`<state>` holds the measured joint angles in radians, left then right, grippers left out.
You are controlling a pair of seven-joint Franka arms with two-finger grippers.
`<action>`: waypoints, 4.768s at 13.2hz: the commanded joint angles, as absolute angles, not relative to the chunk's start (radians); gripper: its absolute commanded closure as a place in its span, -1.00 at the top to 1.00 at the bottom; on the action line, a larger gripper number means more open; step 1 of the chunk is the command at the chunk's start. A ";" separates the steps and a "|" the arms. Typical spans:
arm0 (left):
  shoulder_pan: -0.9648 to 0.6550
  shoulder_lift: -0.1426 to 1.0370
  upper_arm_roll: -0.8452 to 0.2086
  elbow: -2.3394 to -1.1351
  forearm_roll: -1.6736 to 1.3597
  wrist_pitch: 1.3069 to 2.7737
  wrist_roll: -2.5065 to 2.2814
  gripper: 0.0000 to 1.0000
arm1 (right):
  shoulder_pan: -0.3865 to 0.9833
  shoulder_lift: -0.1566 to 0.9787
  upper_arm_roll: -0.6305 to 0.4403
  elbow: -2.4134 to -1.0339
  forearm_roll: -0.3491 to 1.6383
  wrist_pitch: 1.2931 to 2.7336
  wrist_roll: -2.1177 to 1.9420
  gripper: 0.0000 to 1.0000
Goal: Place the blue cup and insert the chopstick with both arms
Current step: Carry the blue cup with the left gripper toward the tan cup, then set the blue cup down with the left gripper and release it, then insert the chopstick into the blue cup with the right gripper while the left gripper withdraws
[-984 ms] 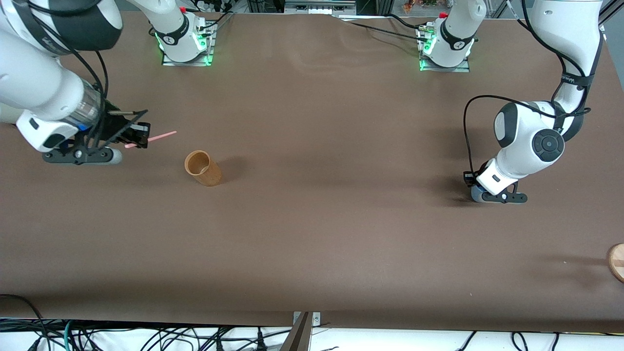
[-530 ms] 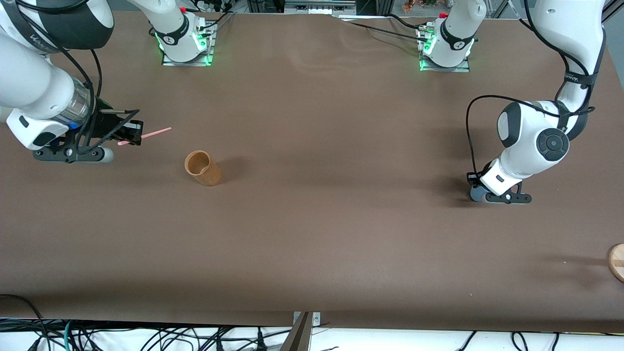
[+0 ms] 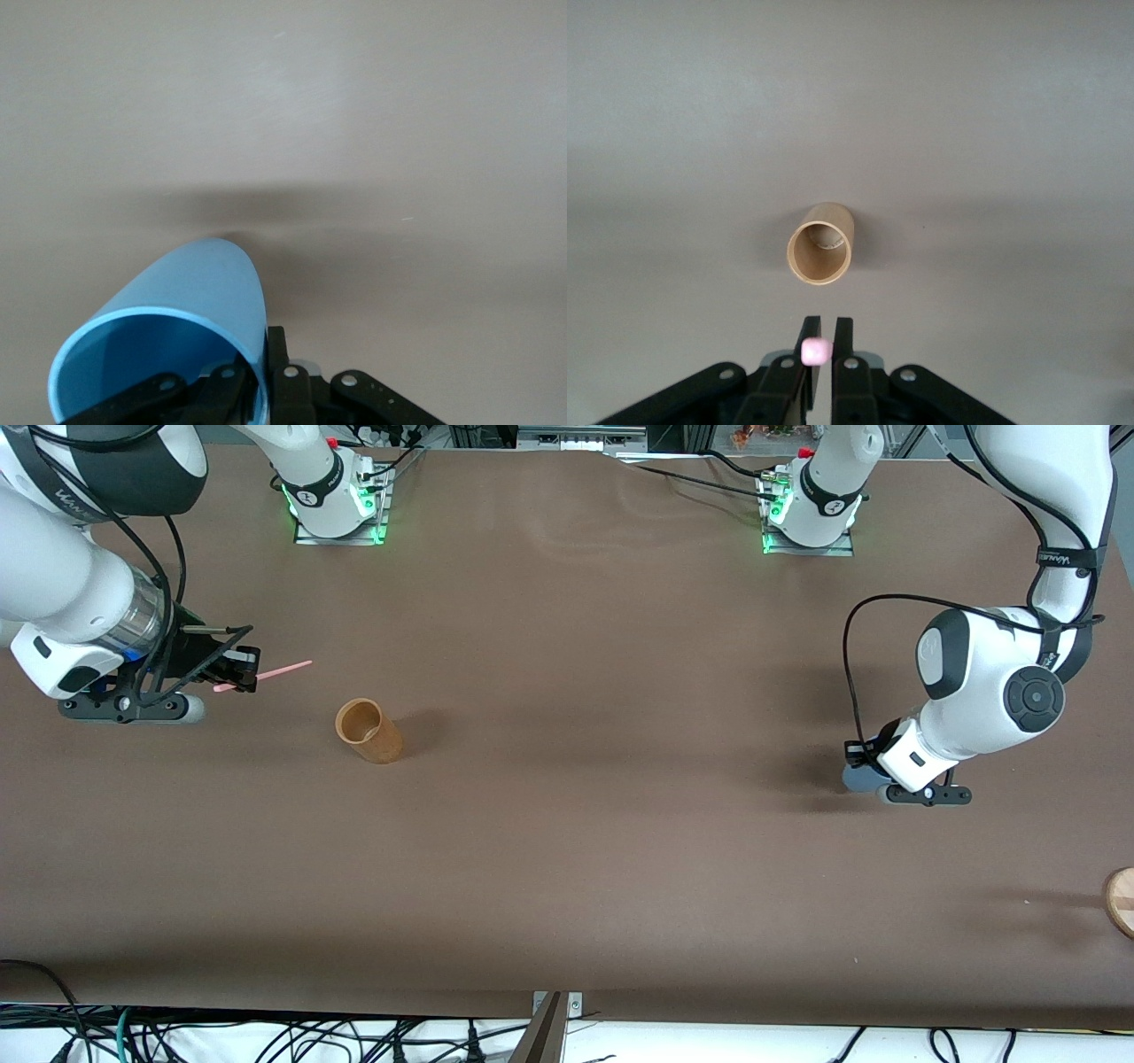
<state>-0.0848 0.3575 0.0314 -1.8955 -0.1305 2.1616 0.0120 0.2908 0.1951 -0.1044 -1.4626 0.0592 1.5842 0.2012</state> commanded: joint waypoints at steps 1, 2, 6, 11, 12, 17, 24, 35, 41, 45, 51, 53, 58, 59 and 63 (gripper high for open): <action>-0.167 0.365 -0.007 -1.832 -0.152 2.129 -0.130 -1.00 | 0.291 0.198 -0.104 -1.448 0.064 1.591 0.218 -1.00; -0.214 0.379 -0.015 -1.806 -0.146 2.131 -0.196 -1.00 | 0.294 0.201 -0.103 -1.448 0.067 1.604 0.247 -1.00; -0.434 0.515 -0.015 -1.607 -0.149 2.028 -0.372 -1.00 | 0.316 0.215 -0.084 -1.447 0.069 1.638 0.369 -1.00; -0.595 0.725 -0.011 -1.352 -0.156 1.934 -0.624 -1.00 | 0.321 0.216 -0.063 -1.445 0.144 1.666 0.526 -1.00; -0.612 0.753 -0.011 -1.320 -0.156 1.936 -0.658 -1.00 | 0.321 0.216 -0.063 -1.445 0.149 1.669 0.541 -1.00; -0.664 0.850 -0.012 -1.197 -0.156 1.960 -0.753 -1.00 | 0.325 0.216 -0.061 -1.445 0.201 1.680 0.594 -1.00; -0.666 0.859 -0.012 -1.215 -0.156 2.031 -0.755 -1.00 | 0.373 0.273 -0.054 -1.443 0.201 1.821 0.659 -1.00; -0.644 0.804 -0.009 -1.207 -0.299 2.004 -0.752 1.00 | 0.506 0.455 -0.054 -1.269 0.228 1.948 0.777 -1.00; -0.461 0.600 0.003 -1.218 -0.305 1.685 -0.453 1.00 | 0.630 0.535 -0.055 -1.269 0.229 2.068 0.893 -1.00; -0.345 0.510 0.126 -1.220 -0.249 1.566 -0.098 1.00 | 0.692 0.581 -0.055 -1.269 0.222 2.152 0.983 -1.00; -0.105 0.289 0.127 -1.284 -0.195 1.484 -0.012 1.00 | 0.699 0.606 -0.061 -1.267 0.213 2.175 0.971 -1.00; -0.051 0.236 0.133 -1.301 -0.167 1.467 -0.012 1.00 | 0.699 0.618 -0.063 -1.266 0.210 2.184 0.971 -1.00; -0.060 0.103 0.124 -1.483 -0.051 1.479 -0.003 1.00 | 0.701 0.656 -0.063 -1.267 0.187 2.204 0.974 -1.00; -0.052 0.078 0.123 -1.517 -0.061 1.479 -0.002 1.00 | 0.701 0.669 -0.063 -1.267 0.180 2.212 0.974 -1.00; -0.052 0.064 0.051 -1.536 -0.013 1.489 0.044 1.00 | 0.701 0.689 -0.061 -1.267 0.176 2.235 0.977 0.38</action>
